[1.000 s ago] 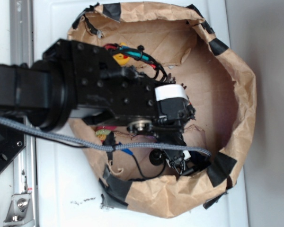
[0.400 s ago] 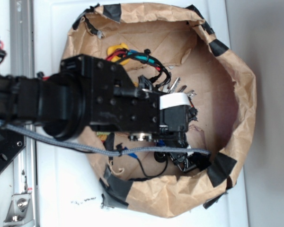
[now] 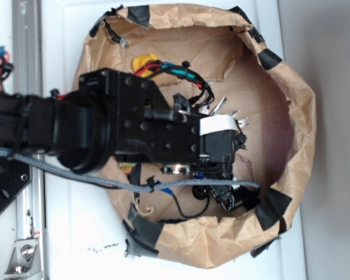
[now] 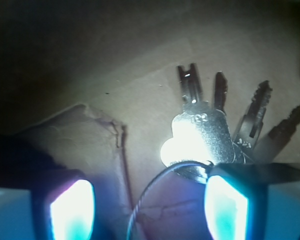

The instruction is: Grab the silver keys.

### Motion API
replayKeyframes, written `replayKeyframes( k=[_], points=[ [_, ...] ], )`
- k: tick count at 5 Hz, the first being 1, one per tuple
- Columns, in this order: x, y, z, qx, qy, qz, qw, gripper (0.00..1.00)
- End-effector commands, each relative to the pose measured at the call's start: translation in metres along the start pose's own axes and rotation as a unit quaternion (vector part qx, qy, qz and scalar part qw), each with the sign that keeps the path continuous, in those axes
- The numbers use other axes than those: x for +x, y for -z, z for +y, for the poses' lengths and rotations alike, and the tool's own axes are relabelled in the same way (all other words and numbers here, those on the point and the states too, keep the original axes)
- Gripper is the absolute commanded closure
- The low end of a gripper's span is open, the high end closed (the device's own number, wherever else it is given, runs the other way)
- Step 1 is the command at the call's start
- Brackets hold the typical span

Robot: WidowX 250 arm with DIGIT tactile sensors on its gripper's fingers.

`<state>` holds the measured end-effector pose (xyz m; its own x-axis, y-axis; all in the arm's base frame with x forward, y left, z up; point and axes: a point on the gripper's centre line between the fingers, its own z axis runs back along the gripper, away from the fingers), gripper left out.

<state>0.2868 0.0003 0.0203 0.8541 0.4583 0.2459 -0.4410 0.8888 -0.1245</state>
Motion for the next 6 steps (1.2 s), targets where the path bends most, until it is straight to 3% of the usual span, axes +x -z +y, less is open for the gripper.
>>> replayKeyframes(
  k=[1, 2, 4, 6],
  points=[
    [-0.009, 0.004, 0.033, 0.007, -0.014, 0.017, 1.0, 1.0],
    [-0.021, 0.004, 0.044, 0.008, -0.019, 0.023, 1.0, 1.0],
    [-0.003, 0.009, 0.045, 0.013, -0.026, 0.04, 0.999, 1.0],
    [-0.001, 0.009, 0.043, 0.008, -0.028, 0.036, 0.999, 1.0]
  ],
)
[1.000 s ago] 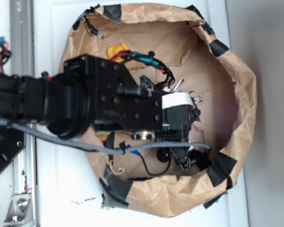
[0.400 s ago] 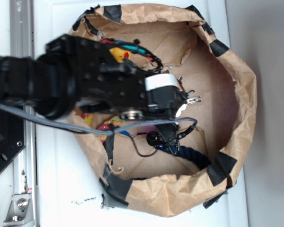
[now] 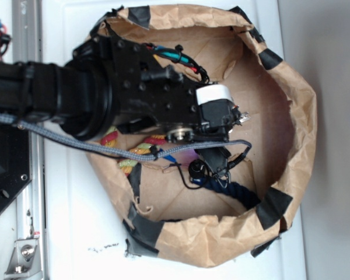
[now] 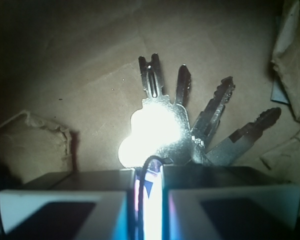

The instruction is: Grab the silver keys.

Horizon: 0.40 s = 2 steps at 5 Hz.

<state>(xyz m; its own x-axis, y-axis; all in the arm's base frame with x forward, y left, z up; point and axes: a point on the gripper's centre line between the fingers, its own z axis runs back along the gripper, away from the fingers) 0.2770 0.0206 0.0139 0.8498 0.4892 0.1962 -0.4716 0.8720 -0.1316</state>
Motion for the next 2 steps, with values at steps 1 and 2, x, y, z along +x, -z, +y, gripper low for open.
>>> replayKeyframes(
  k=[1, 2],
  points=[
    [0.002, 0.002, 0.019, 0.011, -0.009, 0.014, 1.0, 1.0],
    [0.011, -0.015, 0.019, 0.023, -0.009, 0.023, 0.999, 1.0]
  ],
)
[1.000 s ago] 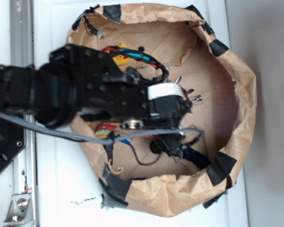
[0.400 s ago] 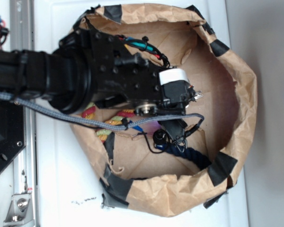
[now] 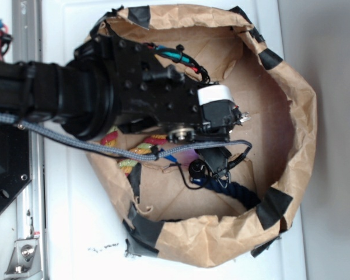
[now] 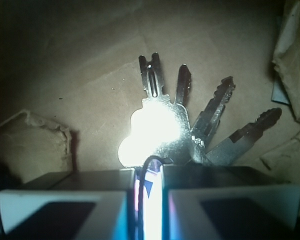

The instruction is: Grab the silver keys.

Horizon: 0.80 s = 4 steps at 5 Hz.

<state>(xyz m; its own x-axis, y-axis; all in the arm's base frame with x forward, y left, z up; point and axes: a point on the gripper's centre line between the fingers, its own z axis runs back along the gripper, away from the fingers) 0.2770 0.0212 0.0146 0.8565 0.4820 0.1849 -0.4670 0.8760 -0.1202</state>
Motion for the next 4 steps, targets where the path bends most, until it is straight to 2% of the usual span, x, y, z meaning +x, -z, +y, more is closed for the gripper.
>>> replayKeyframes(
  k=[1, 2, 3, 4],
  points=[
    [-0.005, -0.069, 0.048, -0.041, -0.037, 0.063, 0.996, 1.0],
    [-0.004, -0.11, 0.06, -0.143, -0.019, 0.076, 0.987, 1.0],
    [0.01, -0.156, 0.053, -0.163, 0.0, 0.066, 0.984, 1.0],
    [0.036, -0.181, 0.026, -0.068, -0.027, 0.057, 0.996, 1.0]
  ],
)
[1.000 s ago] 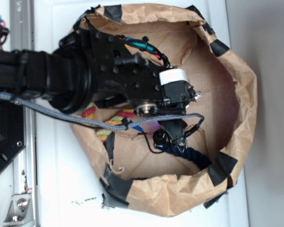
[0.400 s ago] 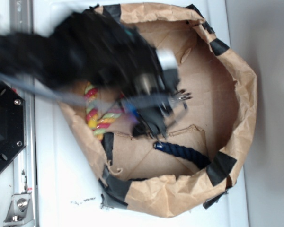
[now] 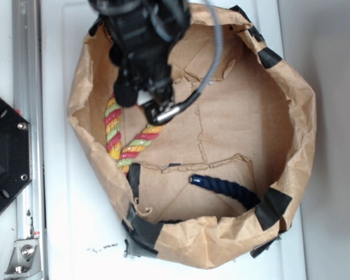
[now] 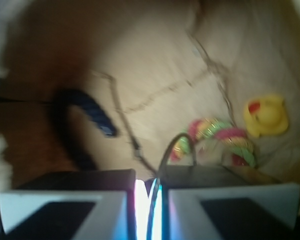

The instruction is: Grab the silver keys.

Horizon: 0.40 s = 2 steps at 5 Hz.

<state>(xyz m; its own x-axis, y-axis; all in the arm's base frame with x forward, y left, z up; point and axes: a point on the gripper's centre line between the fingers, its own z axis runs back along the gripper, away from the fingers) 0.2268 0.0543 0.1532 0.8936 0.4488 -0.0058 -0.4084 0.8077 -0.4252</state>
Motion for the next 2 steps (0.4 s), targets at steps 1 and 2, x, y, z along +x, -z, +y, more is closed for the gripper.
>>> replayKeyframes(
  k=[1, 2],
  points=[
    [0.0464, -0.0187, -0.0409, 0.156, -0.043, -0.074, 0.984, 1.0],
    [0.0489, -0.0171, -0.0464, 0.163, -0.038, -0.104, 0.98, 1.0]
  ],
)
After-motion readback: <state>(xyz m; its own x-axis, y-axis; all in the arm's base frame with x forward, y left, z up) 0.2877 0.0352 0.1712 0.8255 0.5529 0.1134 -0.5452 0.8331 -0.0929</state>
